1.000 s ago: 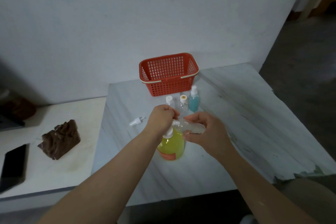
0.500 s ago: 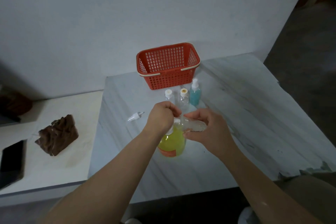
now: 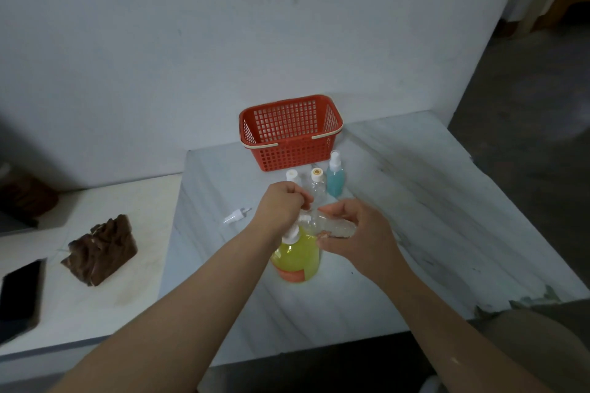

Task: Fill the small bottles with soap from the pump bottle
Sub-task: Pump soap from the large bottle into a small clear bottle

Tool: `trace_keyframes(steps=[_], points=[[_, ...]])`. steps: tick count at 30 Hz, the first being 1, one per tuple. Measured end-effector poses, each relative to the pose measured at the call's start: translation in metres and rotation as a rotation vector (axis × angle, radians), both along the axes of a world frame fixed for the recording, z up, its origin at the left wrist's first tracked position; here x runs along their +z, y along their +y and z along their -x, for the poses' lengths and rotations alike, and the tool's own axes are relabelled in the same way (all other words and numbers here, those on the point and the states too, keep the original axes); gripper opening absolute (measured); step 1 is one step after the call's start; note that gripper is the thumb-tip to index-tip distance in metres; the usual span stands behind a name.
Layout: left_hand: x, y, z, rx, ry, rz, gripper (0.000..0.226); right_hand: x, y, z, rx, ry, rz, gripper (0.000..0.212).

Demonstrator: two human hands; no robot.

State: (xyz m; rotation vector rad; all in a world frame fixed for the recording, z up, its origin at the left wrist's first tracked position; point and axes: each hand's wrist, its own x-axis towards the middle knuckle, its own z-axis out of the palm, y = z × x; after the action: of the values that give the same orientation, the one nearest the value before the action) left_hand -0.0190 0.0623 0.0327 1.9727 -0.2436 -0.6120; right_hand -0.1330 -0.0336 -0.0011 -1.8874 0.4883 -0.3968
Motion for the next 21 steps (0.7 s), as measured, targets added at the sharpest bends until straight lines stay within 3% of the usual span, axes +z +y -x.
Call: trace_keyframes(steps=[21], points=[[-0.012,0.0,0.003,0.005,-0.04,-0.072,0.04,-0.004,-0.003,-0.004,0.01,0.035,0.012,0.046]])
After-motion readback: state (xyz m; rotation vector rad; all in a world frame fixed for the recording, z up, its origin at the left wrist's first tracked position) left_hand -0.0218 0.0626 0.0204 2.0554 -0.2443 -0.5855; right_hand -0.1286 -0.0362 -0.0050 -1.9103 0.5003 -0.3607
